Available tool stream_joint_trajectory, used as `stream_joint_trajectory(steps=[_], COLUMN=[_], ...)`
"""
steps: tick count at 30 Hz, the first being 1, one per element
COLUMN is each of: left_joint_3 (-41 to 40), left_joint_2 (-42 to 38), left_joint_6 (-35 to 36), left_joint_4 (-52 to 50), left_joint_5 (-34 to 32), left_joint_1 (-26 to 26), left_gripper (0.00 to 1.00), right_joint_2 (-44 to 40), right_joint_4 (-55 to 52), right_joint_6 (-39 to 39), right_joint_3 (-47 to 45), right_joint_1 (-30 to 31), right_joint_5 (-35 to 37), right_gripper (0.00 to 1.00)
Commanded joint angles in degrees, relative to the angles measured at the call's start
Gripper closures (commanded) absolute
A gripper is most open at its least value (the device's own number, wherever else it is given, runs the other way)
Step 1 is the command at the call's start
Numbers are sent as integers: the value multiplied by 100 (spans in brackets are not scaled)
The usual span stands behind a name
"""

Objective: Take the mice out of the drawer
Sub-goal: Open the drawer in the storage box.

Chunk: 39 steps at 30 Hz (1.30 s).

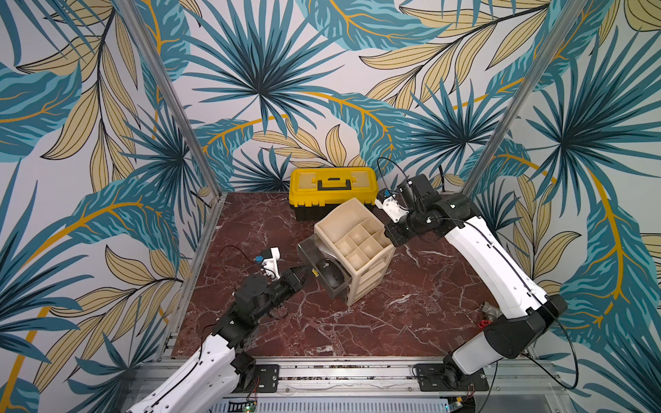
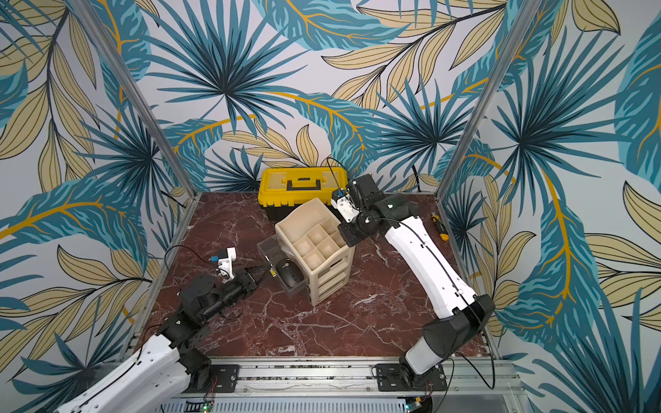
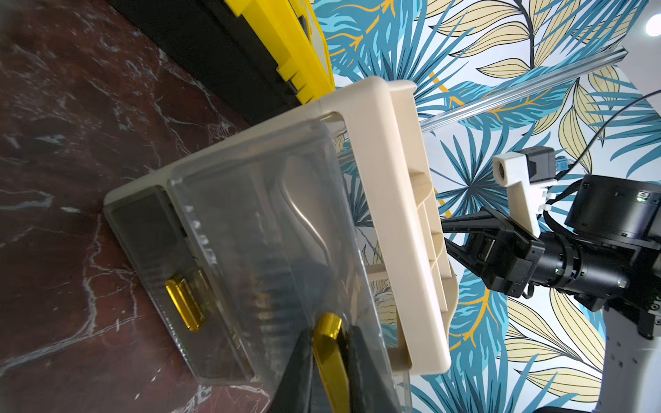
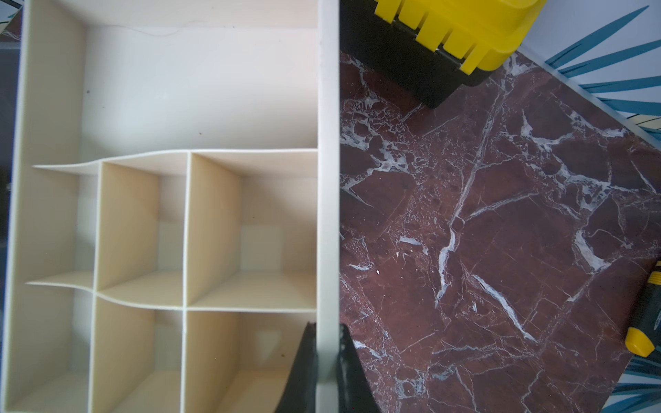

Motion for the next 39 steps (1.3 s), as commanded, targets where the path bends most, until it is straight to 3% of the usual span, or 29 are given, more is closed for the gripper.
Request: stream_joint_trajectory(steps=[1, 25, 35, 38, 39], left_joint_3=[-123, -88, -255, -278, -269], left_joint_2=[-526, -2306, -2349, -2349, -2349], left_joint_6=[617, 706, 517, 509, 521], left_joint_4=[-560, -2694, -2422, -2357, -2360], left_joint_5=[-80, -463, -335, -331, -331], left_joint_1=[31, 32, 33, 31, 32], left_gripper=[91, 91, 90, 84, 73], right_joint_2=[39, 76, 103, 78, 63], right_joint_4=[-37, -29, 35, 32, 38], right_joint_6=[146, 156, 205, 194, 194], right_joint_3=[-16, 62, 39, 23, 13], right_joint_1=[-61, -134, -135, -141, -143], right_joint_5=[445, 558, 424, 432, 442], right_gripper=[100, 100, 100, 100, 100])
